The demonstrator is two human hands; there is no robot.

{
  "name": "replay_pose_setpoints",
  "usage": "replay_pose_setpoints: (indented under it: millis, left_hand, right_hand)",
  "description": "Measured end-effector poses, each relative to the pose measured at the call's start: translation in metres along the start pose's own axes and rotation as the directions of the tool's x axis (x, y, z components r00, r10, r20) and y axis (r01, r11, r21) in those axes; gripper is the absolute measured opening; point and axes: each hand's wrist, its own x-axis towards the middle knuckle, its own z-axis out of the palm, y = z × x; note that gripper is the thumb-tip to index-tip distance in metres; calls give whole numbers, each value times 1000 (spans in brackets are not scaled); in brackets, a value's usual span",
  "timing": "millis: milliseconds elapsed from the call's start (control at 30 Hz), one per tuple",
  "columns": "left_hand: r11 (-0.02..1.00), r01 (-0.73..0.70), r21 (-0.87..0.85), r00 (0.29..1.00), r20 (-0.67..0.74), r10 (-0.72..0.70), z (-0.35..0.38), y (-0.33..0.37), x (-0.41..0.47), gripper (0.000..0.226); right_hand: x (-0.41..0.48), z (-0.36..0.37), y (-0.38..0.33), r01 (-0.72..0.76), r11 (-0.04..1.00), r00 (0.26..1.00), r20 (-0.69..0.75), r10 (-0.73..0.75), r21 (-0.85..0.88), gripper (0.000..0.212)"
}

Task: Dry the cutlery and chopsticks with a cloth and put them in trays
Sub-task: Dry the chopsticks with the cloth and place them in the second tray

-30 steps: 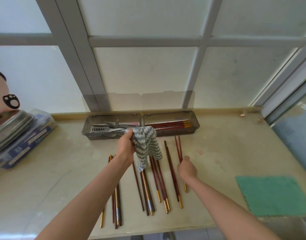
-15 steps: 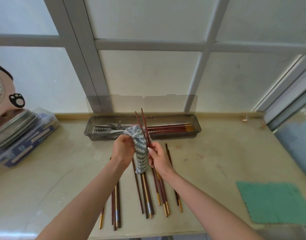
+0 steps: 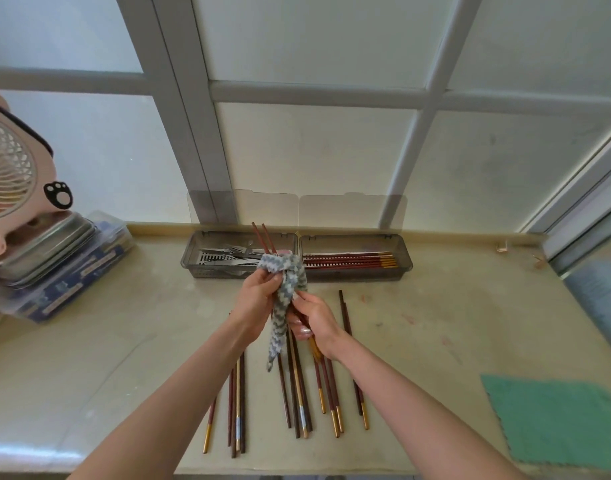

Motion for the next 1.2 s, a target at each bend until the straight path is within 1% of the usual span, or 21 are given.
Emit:
replay_pose_setpoints:
  millis: [67,133,233,367,467,533,667,733,767,833,900,1000,1100,1200]
  left_hand:
    - [995,-17,97,997,-79,25,0,-1,2,18]
    - [991,-33,133,988,-147,53,-1,3,6,15]
    - [991,-34,130,969,-239,64,-3,22,20,17]
    - [992,-58,110,925,-369,95,-15,57,42,10]
    - [988,-83,133,888,-439,134,-18,63,49,12]
    - [985,-79,156,892,-430,139,-13,58,45,13]
    - [982,-15,189,961,-267,66,5,23,24,15]
    - [981,32,193,979,-205,9,10,8,15,17]
    - [981,43,191,980,-199,-4,10,6,15,16]
    - [980,43,194,976,-219,1,5,11,21,12]
    - [988,31,149,964,-267,10,-3,24,28,13]
    - [997,24,69,935,-354,2,-14,42,36,26]
    - [998,27,53,922,-387,-4,-20,49,41,29]
    - [996,12,92,914,-405,27,-13,40,36,22]
  right_hand:
    - [-1,2,2,-37,999,999,18,37,0,23]
    - [-1,6,3,-66,998,997,25,67,-18,28]
    - [1,9,-2,-62,997,998,27,63,-55,33]
    - [-2,7,-2,-36,988,998,55,45,-147,33]
    - [-4,6,-5,-20,976,999,33,28,-216,33]
    - [-3,4,-9,-6,962,1000,-2,5,-272,32]
    - [5,6,-18,-4,954,998,-59,-15,-298,31]
    - [10,9,-21,-11,952,996,-90,-18,-307,31]
    - [11,10,-22,-1,951,996,-82,-25,-309,31]
    - [12,8,-24,39,946,999,-20,-48,-323,30]
    - [11,1,-27,63,923,997,57,-45,-379,25]
    - [7,-11,-28,28,914,988,149,36,-406,19]
    - [5,-15,-23,0,937,980,185,69,-350,23]
    - [9,-7,-24,-24,947,988,139,72,-319,24]
